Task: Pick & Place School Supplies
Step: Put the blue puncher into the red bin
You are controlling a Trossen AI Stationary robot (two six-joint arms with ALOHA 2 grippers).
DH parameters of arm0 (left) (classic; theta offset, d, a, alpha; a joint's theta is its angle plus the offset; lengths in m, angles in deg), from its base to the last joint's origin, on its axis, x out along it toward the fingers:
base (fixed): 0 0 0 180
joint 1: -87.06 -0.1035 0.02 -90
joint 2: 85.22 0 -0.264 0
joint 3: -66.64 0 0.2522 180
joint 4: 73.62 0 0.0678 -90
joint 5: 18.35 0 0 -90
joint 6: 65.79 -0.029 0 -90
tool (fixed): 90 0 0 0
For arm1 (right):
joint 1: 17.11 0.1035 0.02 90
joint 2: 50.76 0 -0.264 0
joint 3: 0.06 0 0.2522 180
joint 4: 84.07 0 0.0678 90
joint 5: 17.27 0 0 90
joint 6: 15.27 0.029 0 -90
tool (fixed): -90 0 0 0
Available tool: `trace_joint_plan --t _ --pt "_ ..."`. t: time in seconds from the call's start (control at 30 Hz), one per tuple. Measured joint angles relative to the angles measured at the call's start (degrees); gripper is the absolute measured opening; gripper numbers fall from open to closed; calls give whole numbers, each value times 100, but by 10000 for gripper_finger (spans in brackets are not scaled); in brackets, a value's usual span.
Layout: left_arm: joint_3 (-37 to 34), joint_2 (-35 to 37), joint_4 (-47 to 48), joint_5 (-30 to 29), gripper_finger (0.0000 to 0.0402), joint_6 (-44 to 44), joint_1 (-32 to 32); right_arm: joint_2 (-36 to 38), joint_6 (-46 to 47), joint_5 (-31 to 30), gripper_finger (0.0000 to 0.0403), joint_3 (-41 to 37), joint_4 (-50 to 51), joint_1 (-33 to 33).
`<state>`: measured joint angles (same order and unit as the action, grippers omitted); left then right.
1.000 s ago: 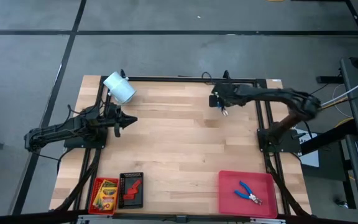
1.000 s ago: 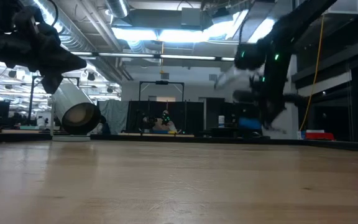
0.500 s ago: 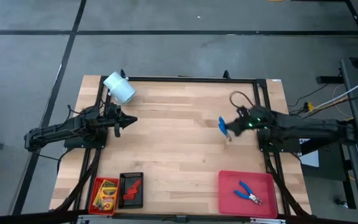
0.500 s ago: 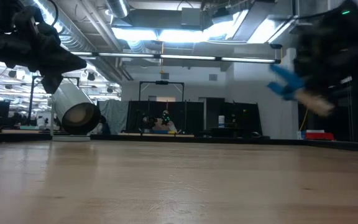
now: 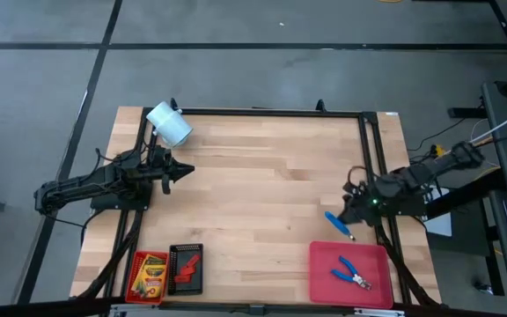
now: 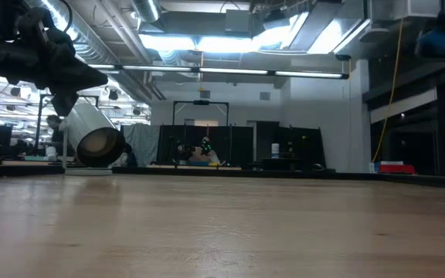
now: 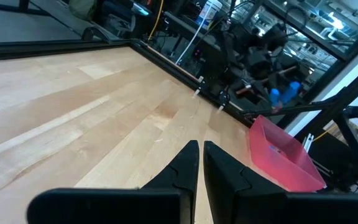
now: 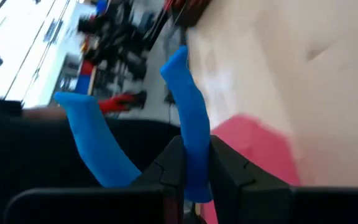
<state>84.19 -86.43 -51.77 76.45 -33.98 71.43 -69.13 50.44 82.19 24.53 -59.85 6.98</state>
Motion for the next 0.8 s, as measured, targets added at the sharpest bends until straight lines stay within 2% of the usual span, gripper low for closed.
trace_joint_plan --t 0.2,0.33,0.43,0.6,0.73,0.8 --pt "0 0 -4 -4 20 -1 0 -489 319 -649 46 -3 -295 1470" --pt "0 0 -7 -4 20 -1 0 -1131 585 -1234 46 -159 -1356 2385" --pt "0 0 -9 -6 20 0 0 -1786 729 -1528 46 -165 -1689 2971" --pt "0 0 -11 -6 20 -1 0 -2663 1116 -1895 46 -170 -2114 3722" --pt "-2 0 -11 -6 20 0 0 -2841 1610 -2606 46 -173 -2117 4136" --pt "-2 0 -11 -5 20 0 0 -2850 1860 -2958 68 -173 -2060 4289"
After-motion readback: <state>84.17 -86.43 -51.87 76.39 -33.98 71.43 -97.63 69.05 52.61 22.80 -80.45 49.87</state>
